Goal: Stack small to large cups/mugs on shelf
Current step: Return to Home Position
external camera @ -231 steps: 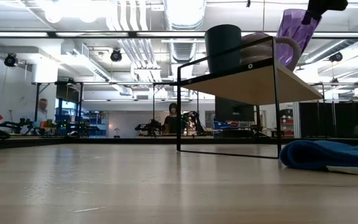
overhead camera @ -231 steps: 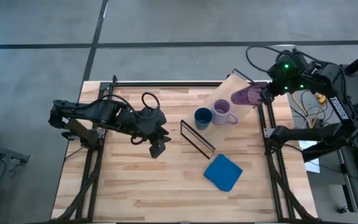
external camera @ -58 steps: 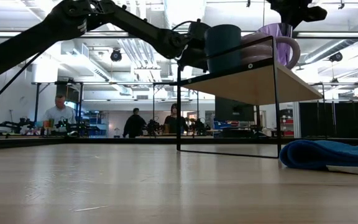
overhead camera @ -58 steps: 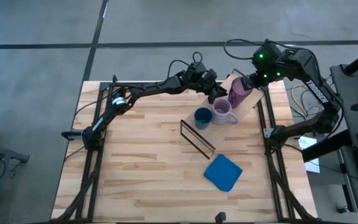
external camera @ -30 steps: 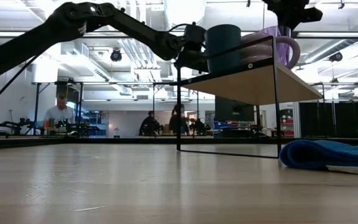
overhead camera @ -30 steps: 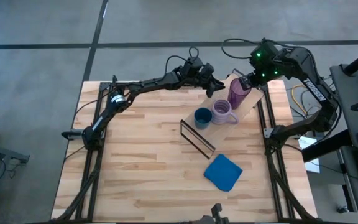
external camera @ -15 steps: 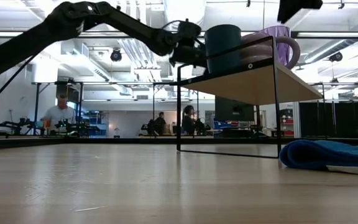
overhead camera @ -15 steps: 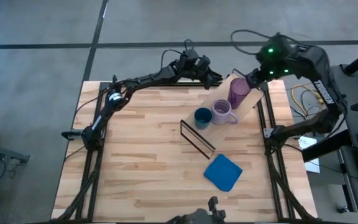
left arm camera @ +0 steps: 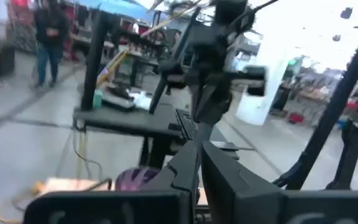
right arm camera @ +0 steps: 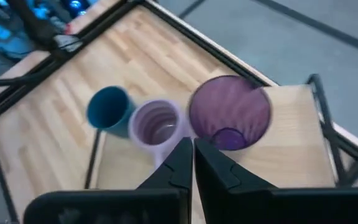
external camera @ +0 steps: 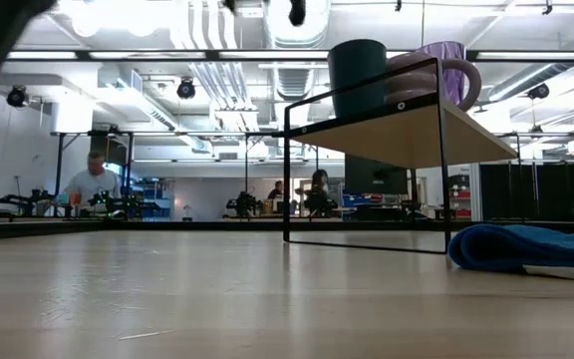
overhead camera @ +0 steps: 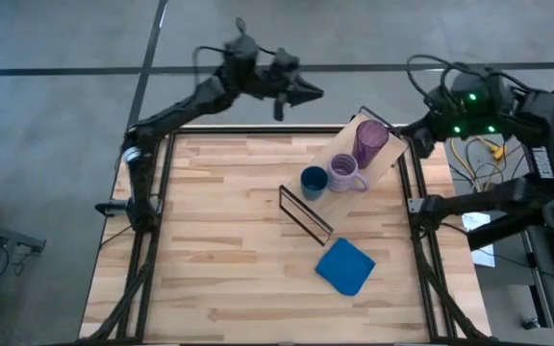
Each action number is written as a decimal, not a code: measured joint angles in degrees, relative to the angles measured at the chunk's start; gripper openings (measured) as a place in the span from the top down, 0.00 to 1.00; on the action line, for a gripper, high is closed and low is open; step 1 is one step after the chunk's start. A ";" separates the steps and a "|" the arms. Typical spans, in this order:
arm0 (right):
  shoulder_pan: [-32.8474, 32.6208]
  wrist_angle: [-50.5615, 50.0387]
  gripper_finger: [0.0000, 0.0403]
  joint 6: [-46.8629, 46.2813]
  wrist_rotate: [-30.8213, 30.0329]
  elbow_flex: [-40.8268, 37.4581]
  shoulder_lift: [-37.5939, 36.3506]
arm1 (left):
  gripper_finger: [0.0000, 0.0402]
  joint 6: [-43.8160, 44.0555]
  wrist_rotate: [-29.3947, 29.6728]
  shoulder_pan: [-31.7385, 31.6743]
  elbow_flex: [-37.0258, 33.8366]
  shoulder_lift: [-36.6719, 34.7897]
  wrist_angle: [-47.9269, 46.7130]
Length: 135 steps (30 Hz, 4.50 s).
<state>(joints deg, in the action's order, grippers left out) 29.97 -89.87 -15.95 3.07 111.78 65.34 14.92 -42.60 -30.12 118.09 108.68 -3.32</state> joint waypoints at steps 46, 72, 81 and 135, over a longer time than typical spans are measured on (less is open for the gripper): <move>-32.54 61.62 0.98 -5.96 -15.21 -71.63 -40.04 | 1.00 17.71 77.58 41.26 -28.07 -26.72 -35.27; -32.72 89.38 0.98 -0.30 -14.70 -101.23 -56.44 | 1.00 4.27 71.36 42.11 -84.43 -63.67 11.61; -32.72 90.75 0.98 -0.50 -14.69 -104.65 -57.45 | 1.00 7.04 71.54 42.11 -97.48 -78.54 14.86; -32.72 90.14 0.98 -6.58 -13.64 -105.30 -57.28 | 1.00 -0.35 69.56 42.09 -117.75 -105.51 13.25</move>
<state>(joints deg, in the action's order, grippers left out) -2.75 0.27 -22.52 -10.57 6.48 8.05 14.57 26.96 11.97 0.34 3.17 9.92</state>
